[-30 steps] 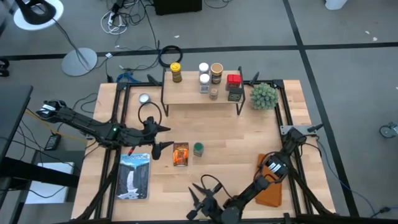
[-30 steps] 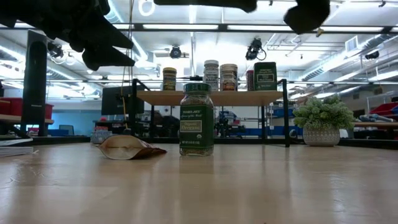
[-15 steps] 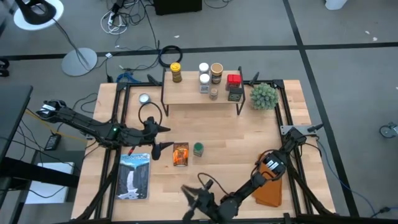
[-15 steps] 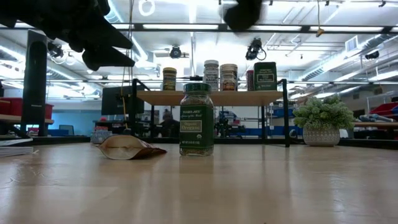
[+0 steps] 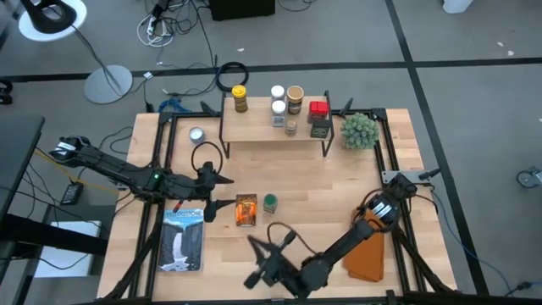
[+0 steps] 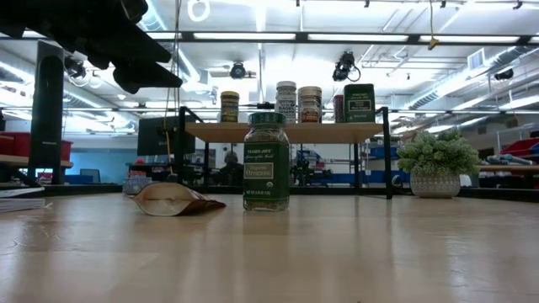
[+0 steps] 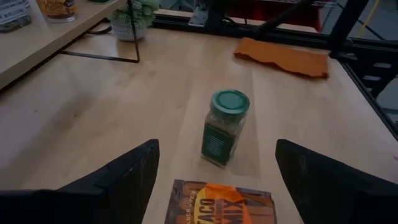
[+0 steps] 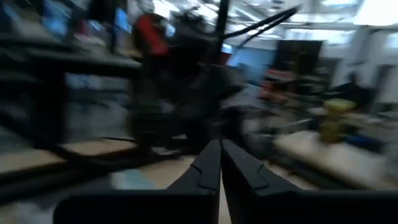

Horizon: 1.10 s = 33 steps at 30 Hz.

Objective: Shelf spices
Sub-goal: Put the green bottle seasoning on the shelf

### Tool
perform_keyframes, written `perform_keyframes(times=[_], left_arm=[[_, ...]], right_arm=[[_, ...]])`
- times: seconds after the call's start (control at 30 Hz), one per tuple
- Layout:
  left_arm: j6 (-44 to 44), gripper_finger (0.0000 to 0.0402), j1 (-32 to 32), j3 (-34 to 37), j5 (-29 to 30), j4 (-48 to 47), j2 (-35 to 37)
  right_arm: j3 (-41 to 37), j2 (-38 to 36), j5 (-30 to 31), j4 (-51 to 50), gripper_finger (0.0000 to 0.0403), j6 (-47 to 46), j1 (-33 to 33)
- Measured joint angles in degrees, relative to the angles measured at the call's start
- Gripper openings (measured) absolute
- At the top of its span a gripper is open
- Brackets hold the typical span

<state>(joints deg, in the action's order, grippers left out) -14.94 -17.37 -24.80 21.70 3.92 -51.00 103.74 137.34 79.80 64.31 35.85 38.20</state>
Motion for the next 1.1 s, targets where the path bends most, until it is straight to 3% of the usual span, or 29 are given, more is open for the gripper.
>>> perform_keyframes(times=[0.17, 0.33, 0.47, 0.53, 0.67, 0.77, 0.97, 1.1], left_arm=[[0.0, 0.0328, 0.0, 0.0, 0.0, 0.0, 0.0], [-0.2, 0.0328, 0.0, 0.0, 0.0, 0.0, 0.0], [-0.2, 0.0328, 0.0, 0.0, 0.0, 0.0, 0.0], [-0.3, 0.0328, 0.0, 0.0, 0.0, 0.3, 0.0], [-0.3, 0.0328, 0.0, 0.0, 0.0, 0.7, 0.0], [-0.3, 0.0328, 0.0, 0.0, -0.3, 1.0, 0.0], [-0.3, 0.0328, 0.0, 0.0, -0.5, 1.0, 0.0], [-0.3, 0.0328, 0.0, 0.0, -0.5, 0.9, 0.0]], right_arm=[[0.0, -5.5, 9.9, 0.1, 0.0002, 16.5, -2.2], [0.0, -11.8, 10.2, -3.0, 0.0001, 20.9, -4.6], [0.0, -16.0, 9.9, -13.7, 0.0001, 21.4, -8.0], [0.0, -17.5, 6.7, -16.6, 0.0001, 21.5, -9.9], [0.0, -19.8, -9.3, -16.9, 0.0001, 21.0, -13.2], [0.0, -21.5, -24.7, -17.8, 0.0001, 14.3, -15.6], [0.1, -27.5, -58.5, -38.5, 0.0, -16.0, -24.0], [0.1, -30.3, -67.2, -54.5, 0.0, -33.6, -29.6]])
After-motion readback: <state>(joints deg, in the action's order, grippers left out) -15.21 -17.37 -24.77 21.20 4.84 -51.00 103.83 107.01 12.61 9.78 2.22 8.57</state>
